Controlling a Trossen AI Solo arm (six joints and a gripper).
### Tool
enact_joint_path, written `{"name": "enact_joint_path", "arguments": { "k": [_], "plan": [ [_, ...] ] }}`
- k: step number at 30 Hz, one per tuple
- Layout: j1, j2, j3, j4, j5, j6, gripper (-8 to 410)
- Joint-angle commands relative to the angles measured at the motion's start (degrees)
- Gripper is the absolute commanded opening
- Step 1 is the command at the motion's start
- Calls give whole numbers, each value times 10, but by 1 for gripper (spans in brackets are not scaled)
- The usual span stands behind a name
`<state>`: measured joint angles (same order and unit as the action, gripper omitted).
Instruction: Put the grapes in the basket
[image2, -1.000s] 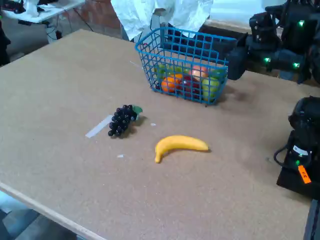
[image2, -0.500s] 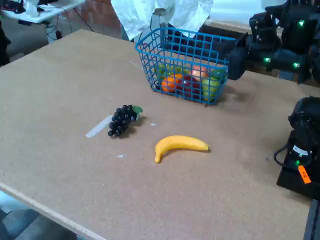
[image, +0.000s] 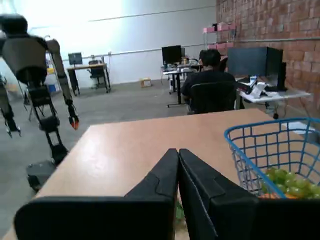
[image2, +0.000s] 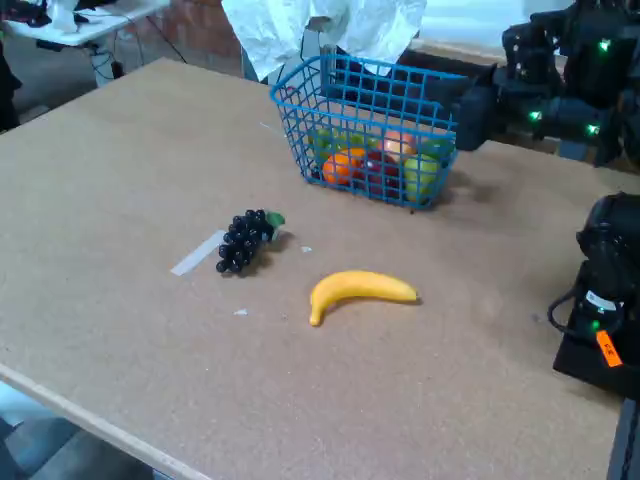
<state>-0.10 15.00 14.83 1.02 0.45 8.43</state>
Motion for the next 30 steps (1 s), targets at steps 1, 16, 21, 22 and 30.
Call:
{"name": "enact_joint_path", "arguments": {
  "k": [1,16,21,22,30],
  "plan": [
    [0,0,0,15,-1,63,0],
    [1,107,55,33,-2,-46,0],
    [2,202,123,30,-38,-87,0],
    [2,223,138,30,-52,-92,0],
    [20,417,268,21,-75,-118,0]
  ]
}}
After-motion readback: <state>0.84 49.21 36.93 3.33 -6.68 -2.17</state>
